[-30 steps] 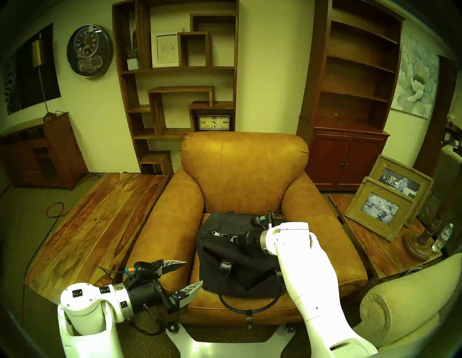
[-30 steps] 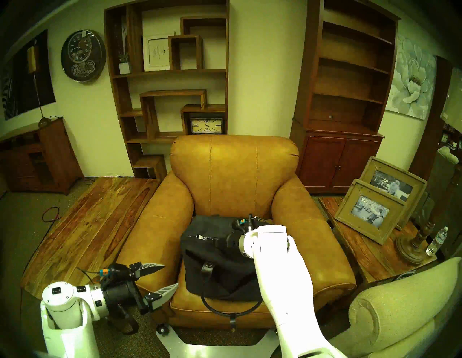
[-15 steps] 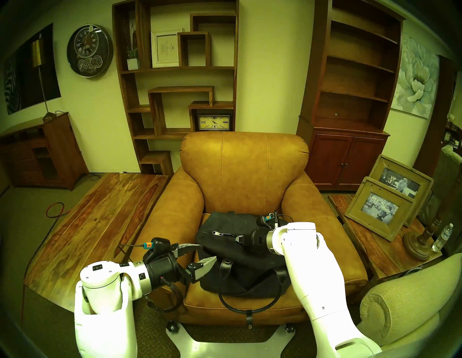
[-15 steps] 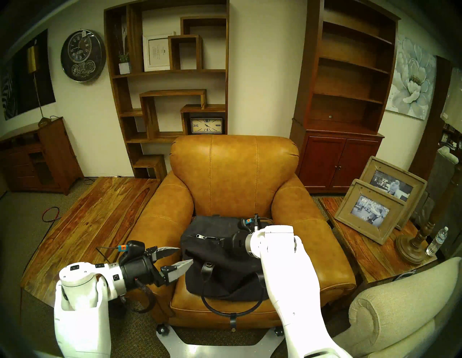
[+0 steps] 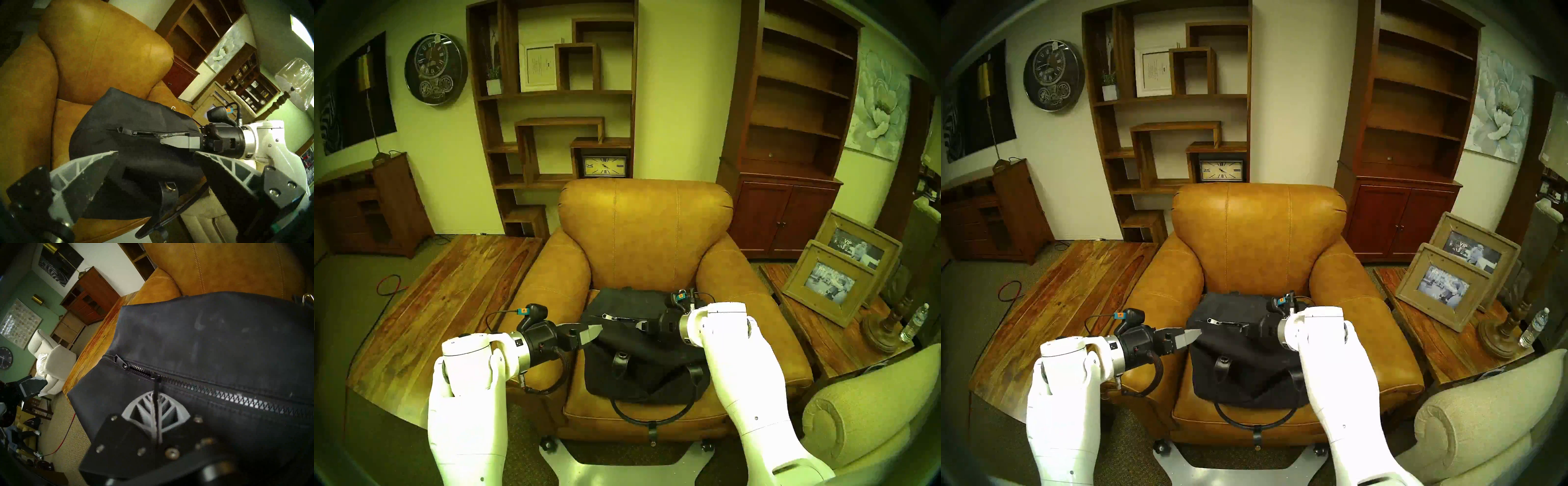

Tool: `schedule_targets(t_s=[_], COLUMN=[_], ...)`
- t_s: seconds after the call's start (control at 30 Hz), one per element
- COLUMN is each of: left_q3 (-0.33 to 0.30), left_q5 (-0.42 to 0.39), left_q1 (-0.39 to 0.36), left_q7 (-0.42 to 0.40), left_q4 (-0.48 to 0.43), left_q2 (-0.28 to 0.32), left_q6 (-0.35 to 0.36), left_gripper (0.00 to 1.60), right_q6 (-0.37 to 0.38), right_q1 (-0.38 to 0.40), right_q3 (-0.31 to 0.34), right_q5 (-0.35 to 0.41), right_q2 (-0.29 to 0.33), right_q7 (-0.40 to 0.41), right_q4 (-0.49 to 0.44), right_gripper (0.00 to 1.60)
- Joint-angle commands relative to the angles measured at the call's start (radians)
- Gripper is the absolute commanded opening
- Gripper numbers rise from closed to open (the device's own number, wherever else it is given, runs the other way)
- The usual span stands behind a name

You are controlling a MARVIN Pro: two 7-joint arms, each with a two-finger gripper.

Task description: Open a bag with a zipper

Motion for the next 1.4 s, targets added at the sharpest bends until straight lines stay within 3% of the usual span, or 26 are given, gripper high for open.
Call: schedule_targets(t_s=[0.0,0.43,0.9,1.37], left_q3=[0.032,0.104,0.16,0.194], left_q5=[-0.042,-0.046,-0.055,-0.049], left_q1=[-0.115,-0.196,-0.299,-0.352], left_q7=[-0.025,0.005,0.034,0.063], left_q4=[0.04,0.16,0.321,0.398], left_q2=[0.022,0.097,0.114,0.134], left_q6=[0.033,0.033,0.033,0.033], left_gripper=[1.6,1.6,1.6,1.6], right_q6=[0.0,0.0,0.0,0.0], right_q1=[-0.002,-0.011,-0.012,-0.005], right_q3=[-0.003,0.002,0.004,0.007], right_q5=[0.004,0.004,0.003,0.005], right_q2=[-0.008,-0.013,-0.013,-0.011], right_q7=[0.002,-0.003,-0.004,-0.001], right_q4=[-0.014,-0.026,-0.031,-0.023], right_gripper=[0.0,0.0,0.0,0.0])
